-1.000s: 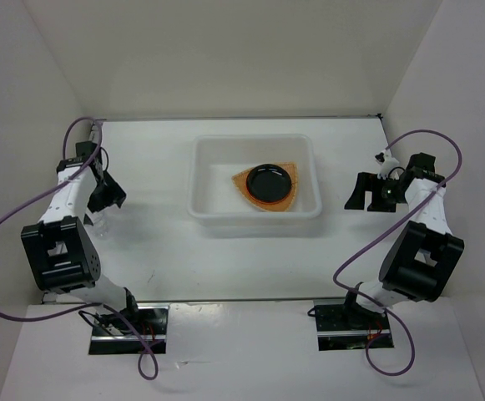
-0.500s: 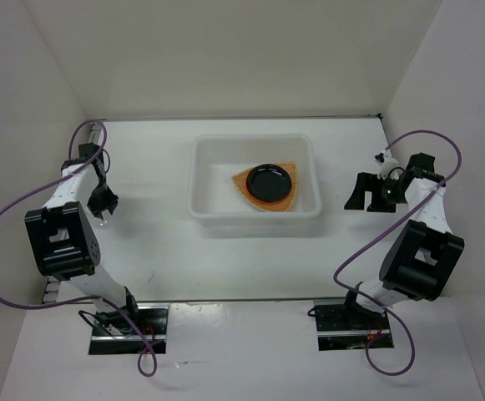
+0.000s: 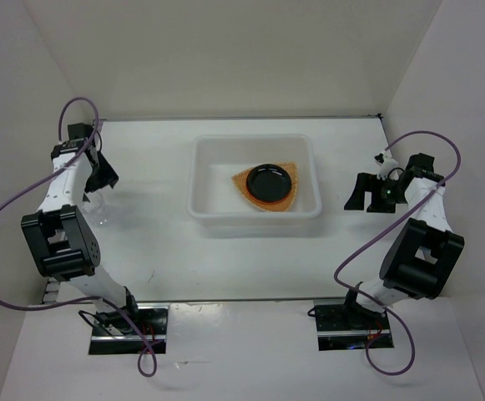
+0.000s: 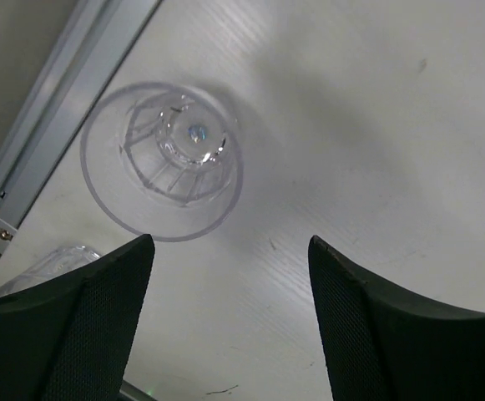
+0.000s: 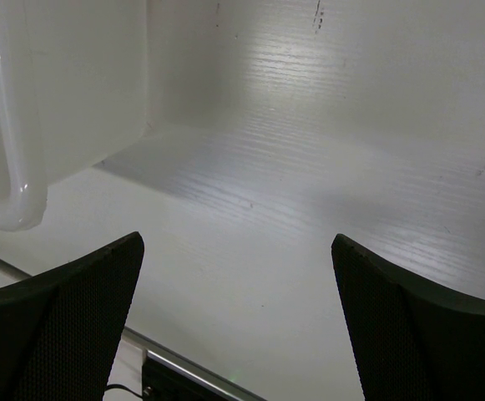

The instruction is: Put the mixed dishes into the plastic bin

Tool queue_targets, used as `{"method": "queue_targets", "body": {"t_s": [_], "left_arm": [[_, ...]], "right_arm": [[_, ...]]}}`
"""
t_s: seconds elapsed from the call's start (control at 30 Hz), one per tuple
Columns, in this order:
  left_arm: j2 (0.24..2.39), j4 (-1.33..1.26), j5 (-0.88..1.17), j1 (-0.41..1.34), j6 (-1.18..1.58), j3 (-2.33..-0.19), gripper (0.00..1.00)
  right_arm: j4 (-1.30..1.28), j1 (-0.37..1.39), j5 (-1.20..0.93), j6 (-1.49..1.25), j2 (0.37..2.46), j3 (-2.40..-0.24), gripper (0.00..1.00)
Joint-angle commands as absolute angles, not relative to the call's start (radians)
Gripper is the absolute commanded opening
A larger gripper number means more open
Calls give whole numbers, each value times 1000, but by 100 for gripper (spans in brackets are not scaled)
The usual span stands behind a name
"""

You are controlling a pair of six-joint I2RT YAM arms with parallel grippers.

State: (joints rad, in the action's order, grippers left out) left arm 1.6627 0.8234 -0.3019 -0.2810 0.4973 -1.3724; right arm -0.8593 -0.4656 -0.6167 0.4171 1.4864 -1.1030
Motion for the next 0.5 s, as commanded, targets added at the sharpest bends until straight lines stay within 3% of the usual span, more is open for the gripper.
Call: {"method": "queue_targets", "body": {"t_s": [0.0,0.3,0.47], "left_arm": [[1654,838,-333,-287,457,-1477,82],[1764,795,-324,-296,437,-1470,85],[1805,758,-304,-296,428,-1422,80]], "right_arm": [[-854,-474,-621,425,1500,-1101,98],[-845,-474,-612,416,1500,-1101,98],[-845,-474,-594,407,1500,-1101,98]]}}
